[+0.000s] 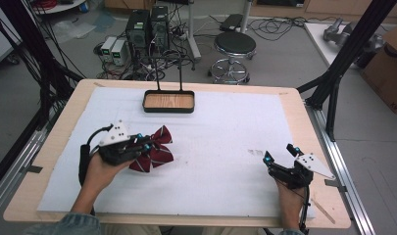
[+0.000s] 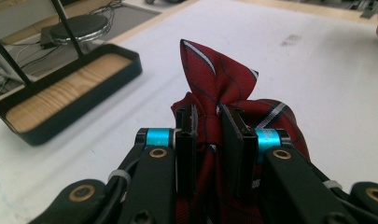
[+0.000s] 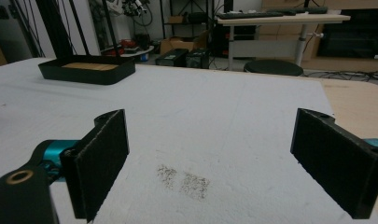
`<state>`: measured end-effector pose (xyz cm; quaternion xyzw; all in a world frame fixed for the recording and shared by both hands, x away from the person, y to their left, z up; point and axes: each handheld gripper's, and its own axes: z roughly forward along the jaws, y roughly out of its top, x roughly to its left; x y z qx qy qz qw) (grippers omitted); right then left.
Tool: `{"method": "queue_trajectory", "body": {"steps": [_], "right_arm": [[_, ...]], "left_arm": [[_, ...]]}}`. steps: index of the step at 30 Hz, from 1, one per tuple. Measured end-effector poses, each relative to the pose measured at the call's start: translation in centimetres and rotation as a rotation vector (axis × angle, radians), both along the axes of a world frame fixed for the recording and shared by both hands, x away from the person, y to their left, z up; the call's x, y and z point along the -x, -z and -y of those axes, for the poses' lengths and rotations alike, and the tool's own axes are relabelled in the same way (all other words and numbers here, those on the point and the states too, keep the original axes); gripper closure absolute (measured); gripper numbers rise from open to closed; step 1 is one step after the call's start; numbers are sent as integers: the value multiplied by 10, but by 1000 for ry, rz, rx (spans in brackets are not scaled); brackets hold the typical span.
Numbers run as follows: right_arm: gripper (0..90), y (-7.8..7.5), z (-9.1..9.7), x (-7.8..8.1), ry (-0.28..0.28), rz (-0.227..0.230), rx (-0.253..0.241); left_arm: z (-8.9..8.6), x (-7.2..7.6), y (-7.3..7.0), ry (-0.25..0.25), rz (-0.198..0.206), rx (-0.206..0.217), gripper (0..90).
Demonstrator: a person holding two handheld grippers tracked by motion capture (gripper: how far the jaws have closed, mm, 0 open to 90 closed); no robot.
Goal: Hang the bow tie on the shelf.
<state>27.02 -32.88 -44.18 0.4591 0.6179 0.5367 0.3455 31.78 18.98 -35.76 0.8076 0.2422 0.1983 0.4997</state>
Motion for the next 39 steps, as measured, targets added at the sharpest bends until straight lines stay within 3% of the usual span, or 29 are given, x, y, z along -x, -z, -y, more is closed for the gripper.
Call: {"method": "queue_trajectory", "body": {"steps": [8, 17, 22, 24, 26, 32, 39], "right_arm": [[103, 0, 0, 0, 0, -3, 0], [104, 0, 1, 0, 4, -2, -2], [104, 0, 1, -1, 2, -4, -4], [104, 0, 1, -1, -1, -7, -3], [104, 0, 1, -1, -3, -7, -2], [104, 1, 0, -1, -2, -8, 1], [104, 1, -1, -2, -6, -10, 15]], "left_arm": [[-3, -45, -35, 15, 26, 4, 758], [-13, -100, -68, -55, 63, 27, 759], [-22, -124, -73, -81, 91, 29, 759], [-26, -136, -73, -95, 74, 49, 759], [-28, -146, -74, -119, 64, 38, 759], [-38, -172, -76, -195, 60, 75, 758], [-44, -199, -80, -270, 69, 55, 758]]}}
